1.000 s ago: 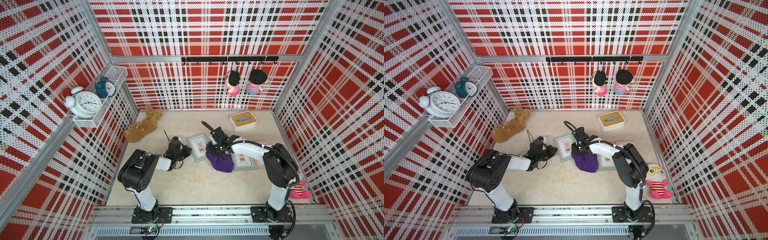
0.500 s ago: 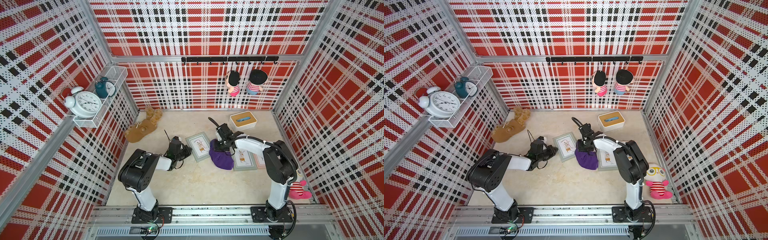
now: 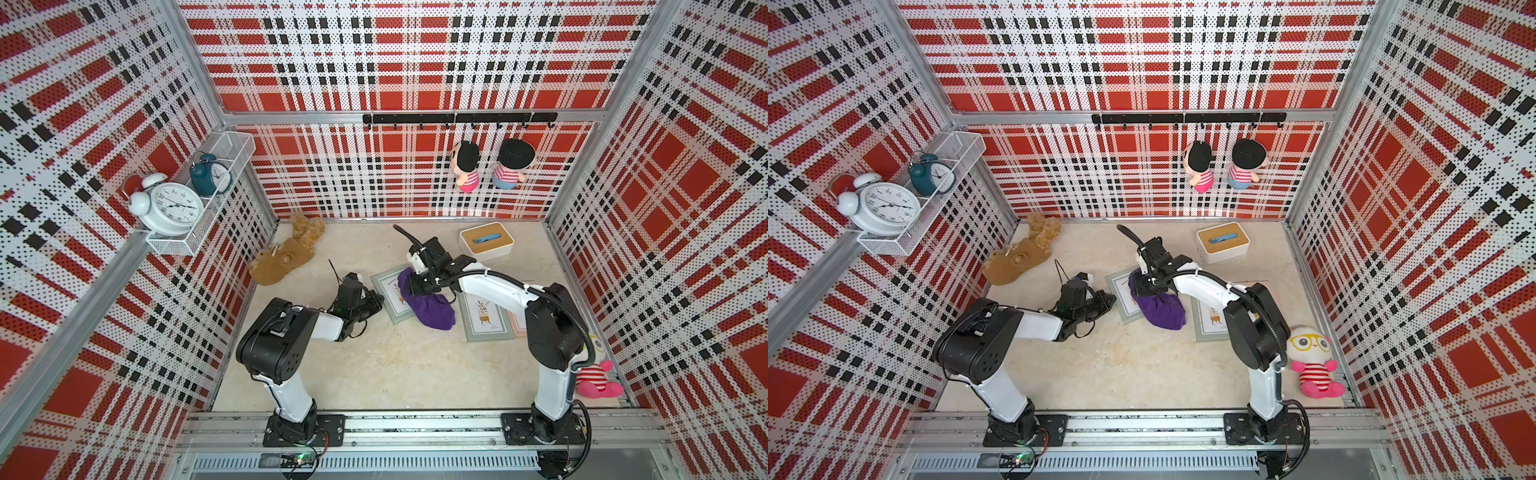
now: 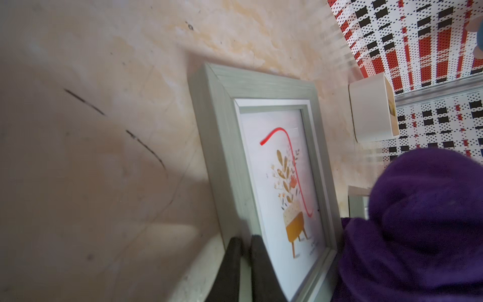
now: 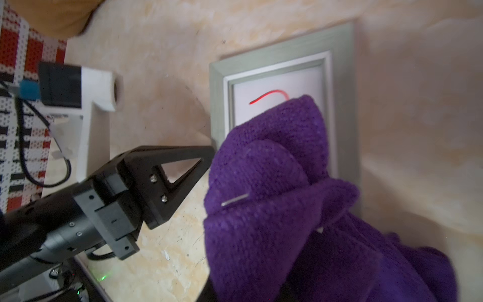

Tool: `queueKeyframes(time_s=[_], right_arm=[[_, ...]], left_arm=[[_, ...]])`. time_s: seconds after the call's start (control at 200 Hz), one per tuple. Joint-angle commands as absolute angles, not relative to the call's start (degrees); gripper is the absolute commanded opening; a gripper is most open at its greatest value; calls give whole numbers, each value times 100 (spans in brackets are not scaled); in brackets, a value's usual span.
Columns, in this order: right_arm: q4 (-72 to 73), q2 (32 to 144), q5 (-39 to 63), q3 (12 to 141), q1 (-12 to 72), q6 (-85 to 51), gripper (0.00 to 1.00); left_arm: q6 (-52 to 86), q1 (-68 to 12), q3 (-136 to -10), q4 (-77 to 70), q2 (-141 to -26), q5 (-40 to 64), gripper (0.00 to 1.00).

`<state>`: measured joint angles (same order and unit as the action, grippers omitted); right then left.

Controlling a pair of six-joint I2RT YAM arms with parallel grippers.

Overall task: Wipe the picture frame with a cloth
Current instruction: Wipe the dirt from the picture frame.

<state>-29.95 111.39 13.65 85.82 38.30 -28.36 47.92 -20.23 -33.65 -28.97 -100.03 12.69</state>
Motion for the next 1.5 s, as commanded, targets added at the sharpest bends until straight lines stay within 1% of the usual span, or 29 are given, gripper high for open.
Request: queueKeyframes(time_s=[0.0,0.05,0.125,0.18,0.311,0.341,0.386,0.446,0.536,0.631,0.681,0.827,0.927,1.012,1.203,1.263,1.308,1.393,1.498], right_arm=[[-3393,11789,1762,8924,3708,-2736,0],[-3680,12039,1611,9118,3630,-2759,0],[-4093,12292,984,9335,3473,-2803,0],[-4451,12407,185,9531,3328,-2789,0],[-5392,12471,-2391,10199,3112,-2903,0],[-5446,12401,-2700,10287,3089,-2921,0],[-5335,12232,-2863,10301,3075,-2922,0],[-4926,11997,-2696,10152,3081,-2843,0],[-4312,11858,-1858,9849,3096,-2638,0],[-4035,12085,-947,9789,3128,-2447,0],[-4043,12261,-712,9819,3159,-2397,0],[-4074,12455,-237,9680,3303,-2291,0],[-3820,12229,378,9184,3417,-2200,0],[-3608,11958,939,8672,3534,-2143,0],[-3179,11197,1737,7553,3805,-2220,0],[-3146,11010,1806,7309,3823,-2246,0],[-3165,10869,1634,7227,3819,-2285,0],[-3471,10752,788,7451,3765,-2273,0],[-3659,10647,-273,8042,3598,-2303,0]], left_arm=[[4639,-2004,-3085,-1368,-10380,810,12],[4626,-1997,-3085,-1363,-10375,808,12],[4631,-1995,-3078,-1360,-10367,814,12],[4624,-1995,-3077,-1354,-10362,801,12],[4596,-1986,-3060,-1318,-10330,785,12],[4592,-1986,-3055,-1310,-10310,778,12],[4596,-1986,-3042,-1302,-10288,767,12],[4597,-1978,-3039,-1301,-10266,747,12],[4596,-1984,-3067,-1300,-10257,756,12],[4581,-1991,-3128,-1299,-10266,797,13],[4555,-1995,-3180,-1278,-10265,833,13],[4458,-2004,-3377,-1227,-10227,980,22],[4456,-2013,-3479,-1227,-10146,1097,27],[4478,-2030,-3524,-1230,-10050,1166,28],[4569,-2087,-3260,-1153,-9567,1134,28],[4620,-2092,-3092,-1138,-9396,1185,27],[4648,-2092,-2997,-1142,-9255,1244,27],[4642,-2071,-2922,-1065,-9023,1257,28],[4444,-1973,-3173,-814,-8886,1206,35]])
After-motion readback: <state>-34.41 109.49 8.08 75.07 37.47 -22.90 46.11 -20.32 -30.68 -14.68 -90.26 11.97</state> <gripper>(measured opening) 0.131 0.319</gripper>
